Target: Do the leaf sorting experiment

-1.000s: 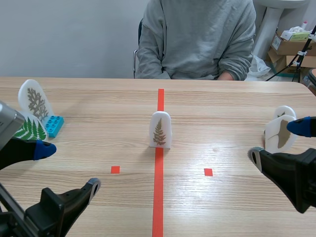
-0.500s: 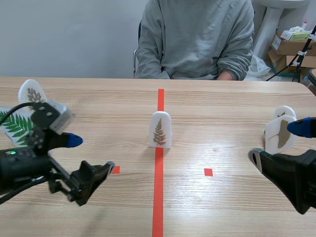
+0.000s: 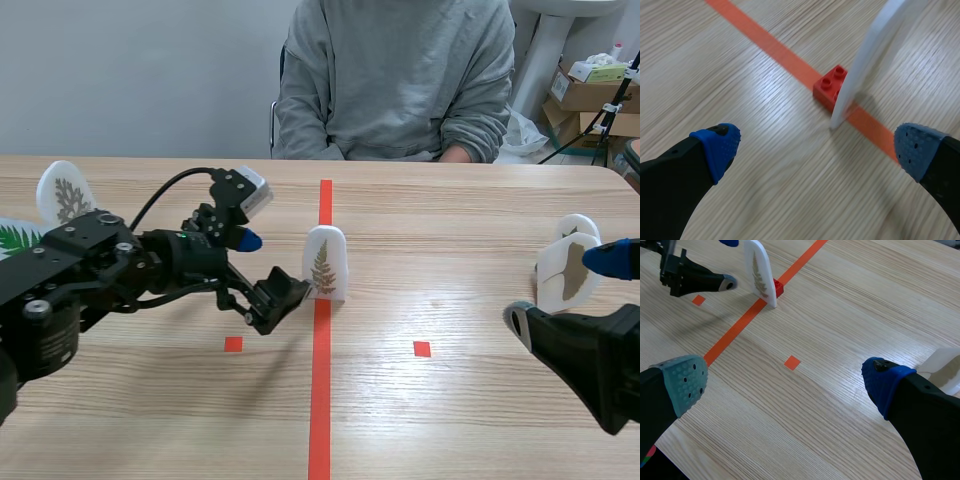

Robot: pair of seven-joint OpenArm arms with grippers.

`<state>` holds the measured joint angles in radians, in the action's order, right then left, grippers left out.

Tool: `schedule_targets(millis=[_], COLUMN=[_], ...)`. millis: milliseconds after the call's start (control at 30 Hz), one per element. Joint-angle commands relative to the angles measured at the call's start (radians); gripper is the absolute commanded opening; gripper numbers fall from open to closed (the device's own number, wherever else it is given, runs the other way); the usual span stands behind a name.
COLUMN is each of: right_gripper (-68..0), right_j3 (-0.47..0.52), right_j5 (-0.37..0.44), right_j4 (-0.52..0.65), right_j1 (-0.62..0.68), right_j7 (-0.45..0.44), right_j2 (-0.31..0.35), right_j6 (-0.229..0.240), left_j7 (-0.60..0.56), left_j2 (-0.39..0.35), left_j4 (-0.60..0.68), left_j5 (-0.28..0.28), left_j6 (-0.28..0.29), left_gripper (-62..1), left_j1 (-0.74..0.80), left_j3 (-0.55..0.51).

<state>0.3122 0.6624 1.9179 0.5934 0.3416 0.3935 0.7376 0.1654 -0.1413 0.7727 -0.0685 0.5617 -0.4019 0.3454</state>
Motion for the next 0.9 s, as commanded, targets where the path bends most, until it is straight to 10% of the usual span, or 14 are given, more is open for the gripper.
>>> schedule_targets(millis=[0,633,867], right_gripper=[-3.3,-3.3,-3.3], right_j3=[0.001,0.001,0.001], right_j5=[0.011,0.011,0.011], right_j4=[0.001,0.001,0.001], right_j1=[-0.010,-0.012,-0.012], right_j7=[-0.018,-0.018,-0.018], right_j2=[0.011,0.011,0.011], right_j6=[0.008,0.008,0.008], left_j7=[-0.017,-0.042,-0.043], left_j2=[0.029,0.110,0.110], left_j4=[0.019,-0.027,-0.027], left_j5=[0.007,0.014,0.013], left_j6=[0.002,-0.073,-0.073], left_gripper=[1.4,0.6,-21.9], left_j1=[0.000,-0.011,-0.011], left_j3=[0.010,0.071,0.071])
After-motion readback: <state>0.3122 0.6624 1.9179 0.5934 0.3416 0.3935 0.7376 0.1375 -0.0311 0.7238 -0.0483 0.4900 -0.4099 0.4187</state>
